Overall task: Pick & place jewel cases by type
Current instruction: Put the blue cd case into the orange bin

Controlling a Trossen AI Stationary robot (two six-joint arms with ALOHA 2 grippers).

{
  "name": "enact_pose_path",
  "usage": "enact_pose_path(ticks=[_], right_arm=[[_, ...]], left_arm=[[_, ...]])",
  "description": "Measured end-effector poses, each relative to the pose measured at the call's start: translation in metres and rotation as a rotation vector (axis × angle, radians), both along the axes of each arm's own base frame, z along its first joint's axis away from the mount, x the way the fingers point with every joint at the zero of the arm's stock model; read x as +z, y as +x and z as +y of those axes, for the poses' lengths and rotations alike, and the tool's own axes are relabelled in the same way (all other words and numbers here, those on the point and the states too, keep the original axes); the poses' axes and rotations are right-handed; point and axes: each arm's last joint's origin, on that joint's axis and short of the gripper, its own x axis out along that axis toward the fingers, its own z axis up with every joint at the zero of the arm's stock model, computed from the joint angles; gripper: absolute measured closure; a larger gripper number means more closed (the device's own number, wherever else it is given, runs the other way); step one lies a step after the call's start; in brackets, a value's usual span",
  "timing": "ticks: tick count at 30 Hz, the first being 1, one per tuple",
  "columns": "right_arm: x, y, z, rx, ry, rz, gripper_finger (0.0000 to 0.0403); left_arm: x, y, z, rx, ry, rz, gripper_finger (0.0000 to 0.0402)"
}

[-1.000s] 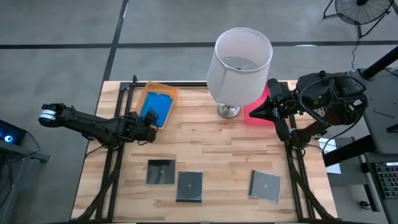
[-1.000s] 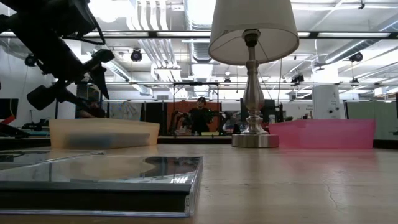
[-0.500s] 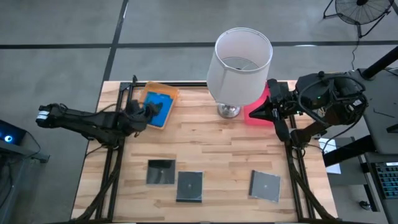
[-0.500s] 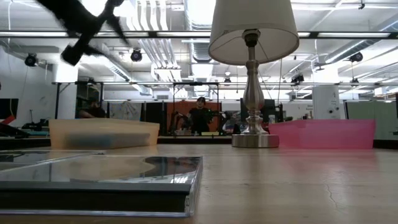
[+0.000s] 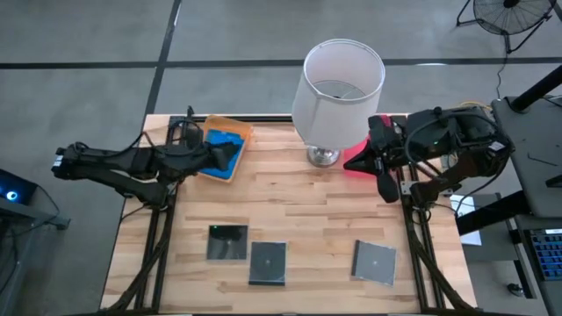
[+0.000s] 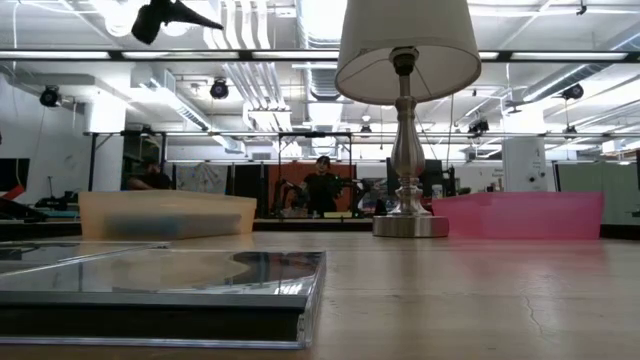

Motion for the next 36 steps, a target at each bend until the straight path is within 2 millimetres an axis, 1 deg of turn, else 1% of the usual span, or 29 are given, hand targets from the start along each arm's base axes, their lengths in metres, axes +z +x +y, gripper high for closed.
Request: enact_pose_path(ticks=[2, 5, 6, 8, 11, 15, 16, 17, 21, 25, 29, 33, 36], right_arm=[[-0.003, 0.003, 0.001, 0.000, -0.002, 0.011, 0.0394], [-0.006, 0.011, 0.003, 0.000, -0.003, 0.013, 0.0394], [-0.008, 0.014, 0.003, 0.000, -0.004, 0.020, 0.0394], [-0.009, 0.019, 0.004, 0.000, -0.004, 0.016, 0.0394], [-0.010, 0.024, 0.005, 0.000, -0.004, 0.018, 0.0394], [-0.012, 0.031, 0.007, -0.010, 0.012, 0.018, 0.0394], [-0.013, 0.032, 0.007, -0.015, 0.020, 0.017, 0.0394], [-0.013, 0.033, 0.007, -0.017, 0.023, 0.020, 0.0394], [-0.015, 0.036, 0.006, -0.038, 0.043, 0.024, 0.0394], [-0.016, 0.039, 0.003, -0.054, 0.045, 0.031, 0.0394], [-0.016, 0.039, 0.000, -0.065, 0.046, 0.027, 0.0394], [-0.016, 0.040, -0.002, -0.072, 0.046, 0.028, 0.0394], [-0.016, 0.040, -0.002, -0.072, 0.046, 0.027, 0.0394]], left_arm=[[-0.012, 0.001, 0.000, -0.004, 0.001, 0.067, 0.0193], [-0.031, 0.002, 0.002, 0.031, -0.055, 0.134, 0.0194], [-0.037, 0.003, 0.002, 0.040, -0.065, 0.153, 0.0196], [-0.043, 0.003, 0.002, 0.045, -0.072, 0.159, 0.0211], [-0.048, 0.001, 0.005, 0.068, -0.059, 0.197, 0.0262], [-0.053, -0.002, 0.016, 0.132, -0.045, 0.266, 0.0362], [-0.054, -0.002, 0.020, 0.141, -0.039, 0.282, 0.0381], [-0.054, -0.002, 0.023, 0.144, -0.035, 0.298, 0.0390], [-0.061, -0.002, 0.046, 0.134, -0.045, 0.399, 0.0400], [-0.072, 0.001, 0.071, 0.114, -0.107, 0.490, 0.0401], [-0.087, 0.005, 0.092, 0.070, -0.196, 0.570, 0.0401], [-0.105, 0.011, 0.105, 0.002, -0.279, 0.642, 0.0401], [-0.116, 0.017, 0.108, -0.046, -0.314, 0.693, 0.0401]])
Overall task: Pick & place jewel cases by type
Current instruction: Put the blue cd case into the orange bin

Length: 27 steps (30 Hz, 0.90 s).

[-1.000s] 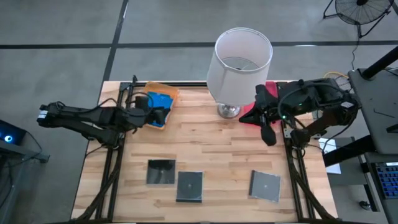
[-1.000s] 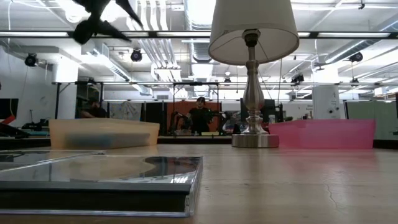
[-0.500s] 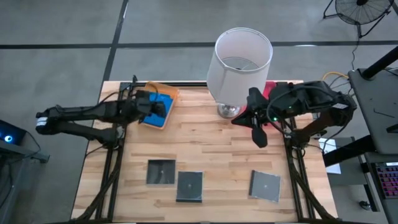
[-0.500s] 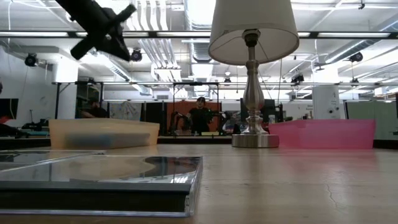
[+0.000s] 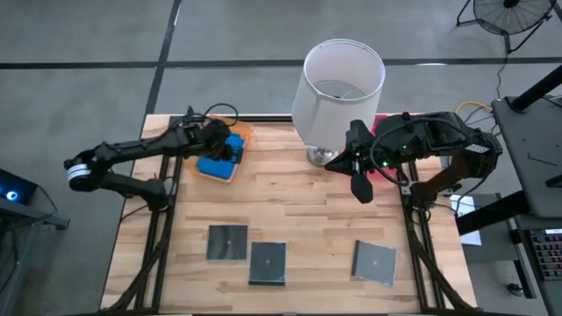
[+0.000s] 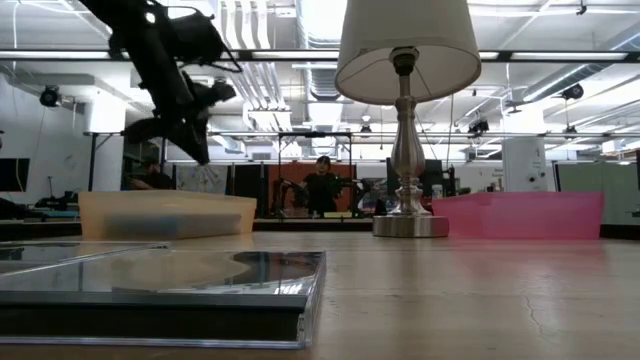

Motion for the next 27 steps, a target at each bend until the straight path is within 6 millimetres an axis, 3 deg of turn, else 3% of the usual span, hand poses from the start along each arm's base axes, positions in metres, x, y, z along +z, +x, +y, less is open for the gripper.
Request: enact_pose_path(ticks=[7, 27], right_arm=[[0.000, 0.000, 0.000, -0.004, 0.006, 0.001, 0.0394], [0.000, 0.000, 0.000, -0.010, 0.016, 0.001, 0.0394]], left_arm=[[-0.024, 0.007, 0.003, -0.029, -0.081, 0.143, 0.0402], [-0.061, 0.017, 0.012, -0.044, -0.080, 0.377, 0.0401]])
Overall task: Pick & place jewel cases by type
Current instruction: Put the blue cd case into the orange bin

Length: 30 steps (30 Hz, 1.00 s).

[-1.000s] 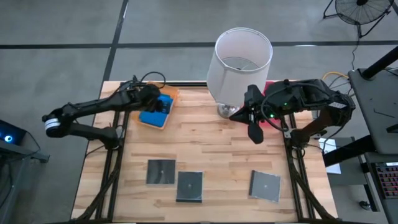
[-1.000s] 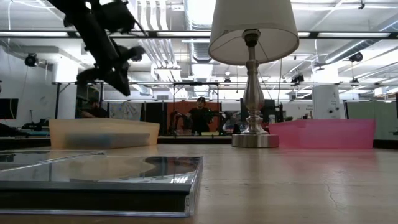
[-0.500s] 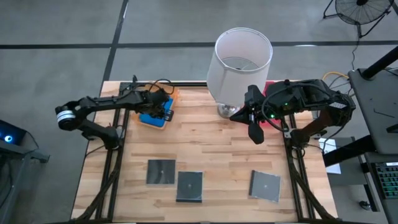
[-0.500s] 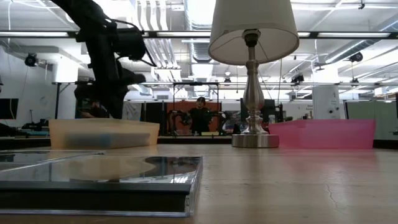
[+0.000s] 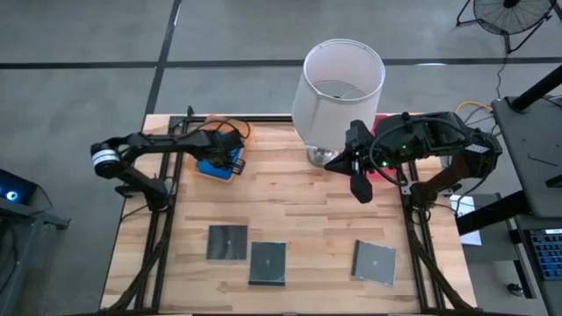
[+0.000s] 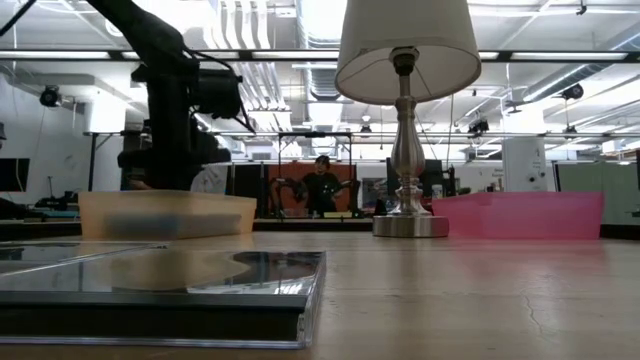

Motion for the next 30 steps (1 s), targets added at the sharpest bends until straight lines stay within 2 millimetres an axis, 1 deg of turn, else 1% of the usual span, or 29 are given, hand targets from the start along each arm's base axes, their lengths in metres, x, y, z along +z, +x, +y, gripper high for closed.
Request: enact_pose_path(ticks=[8, 14, 26, 30], right_arm=[[0.000, 0.000, 0.000, 0.000, 0.000, 0.000, 0.0394], [0.000, 0.000, 0.000, -0.001, 0.001, 0.001, 0.0394], [-0.001, 0.000, 0.000, 0.000, -0.002, 0.007, 0.0394], [0.000, -0.001, 0.000, 0.000, -0.002, 0.007, 0.0394]], left_arm=[[-0.003, 0.000, 0.002, -0.002, 0.032, 0.040, 0.0402], [-0.002, -0.006, 0.006, 0.024, 0.047, 0.078, 0.0402], [-0.002, -0.008, 0.010, 0.068, 0.080, 0.086, 0.0402], [0.008, -0.002, 0.012, 0.068, 0.083, 0.042, 0.0402]])
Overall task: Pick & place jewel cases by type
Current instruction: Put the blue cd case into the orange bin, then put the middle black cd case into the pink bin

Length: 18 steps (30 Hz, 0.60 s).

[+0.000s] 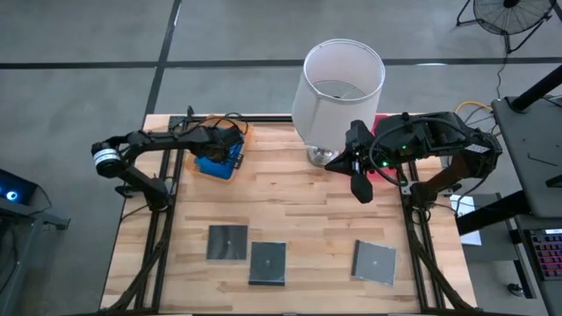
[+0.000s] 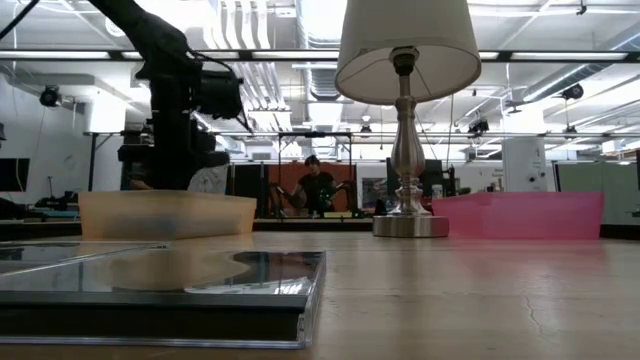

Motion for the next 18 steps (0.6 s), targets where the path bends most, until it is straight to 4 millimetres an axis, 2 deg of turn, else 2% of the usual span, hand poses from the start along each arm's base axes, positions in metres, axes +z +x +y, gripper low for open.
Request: enact_pose_path(ticks=[6, 16, 18], right_arm=[[0.001, -0.001, 0.000, 0.000, 0.000, -0.003, 0.0394], [0.001, -0.003, 0.000, 0.004, -0.006, -0.005, 0.0394], [0.001, -0.003, 0.000, 0.008, -0.010, -0.005, 0.0394]], left_arm=[[0.019, 0.010, 0.006, -0.019, 0.048, -0.049, 0.0402], [0.019, 0.008, 0.014, -0.006, 0.074, -0.064, 0.0402], [0.024, 0.008, 0.012, -0.019, 0.067, -0.089, 0.0402]])
